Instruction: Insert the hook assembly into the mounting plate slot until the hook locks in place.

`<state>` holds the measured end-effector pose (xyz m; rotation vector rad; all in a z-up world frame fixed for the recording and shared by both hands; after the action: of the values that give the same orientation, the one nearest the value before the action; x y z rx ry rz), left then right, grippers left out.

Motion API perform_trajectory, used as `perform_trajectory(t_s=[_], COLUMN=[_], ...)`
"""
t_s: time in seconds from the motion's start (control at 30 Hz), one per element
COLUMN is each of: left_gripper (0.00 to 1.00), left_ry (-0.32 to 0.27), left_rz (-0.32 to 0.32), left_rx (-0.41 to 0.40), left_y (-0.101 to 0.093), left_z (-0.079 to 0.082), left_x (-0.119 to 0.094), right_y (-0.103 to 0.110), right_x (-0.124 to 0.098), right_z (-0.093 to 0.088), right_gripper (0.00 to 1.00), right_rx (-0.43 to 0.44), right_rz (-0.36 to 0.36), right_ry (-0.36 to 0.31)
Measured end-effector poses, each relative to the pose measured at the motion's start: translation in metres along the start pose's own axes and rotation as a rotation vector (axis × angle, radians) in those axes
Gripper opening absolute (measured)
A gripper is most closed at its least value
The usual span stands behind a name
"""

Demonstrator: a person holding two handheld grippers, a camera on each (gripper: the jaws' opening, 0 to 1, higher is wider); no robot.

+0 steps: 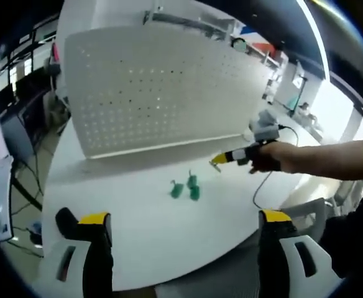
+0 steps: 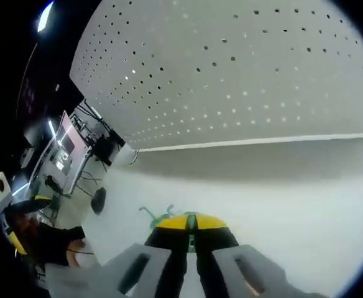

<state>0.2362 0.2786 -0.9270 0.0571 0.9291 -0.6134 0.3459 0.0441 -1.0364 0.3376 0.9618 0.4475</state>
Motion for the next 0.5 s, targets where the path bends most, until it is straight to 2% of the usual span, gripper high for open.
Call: perform_trajectory(t_s=[0.17, 0.5], left_gripper=[1.00, 0.99], left_ry=[0.000, -0.029], left_rz=[-0.005, -0.019], left_rx=[0.002, 0.020], left_y=[-0.001, -0.006], left_z=[0.003, 0.020], left_x=[-0.001, 0.002], right_y=[0.011, 0.038], right_x=[-0.013, -0.036], right_z=[0.013, 0.036], right_gripper=[0.00, 0.00], right_rx=[-0.014, -0.067], right_rz=[0.004, 0.030], right_ry=[-0.068, -0.159])
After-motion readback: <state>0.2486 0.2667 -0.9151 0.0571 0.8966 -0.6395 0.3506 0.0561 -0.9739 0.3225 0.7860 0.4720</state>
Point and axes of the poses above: the point that each gripper's makers call its tool centre point, and the gripper's own axes: x roughly forward along the fingers, y roughly to its left, z roughly out of its top, the point moved 4 cm from there along -x, roughly backward along the fingers, and after that the axes turned 10 degrees about y, right-handed, at the moved point
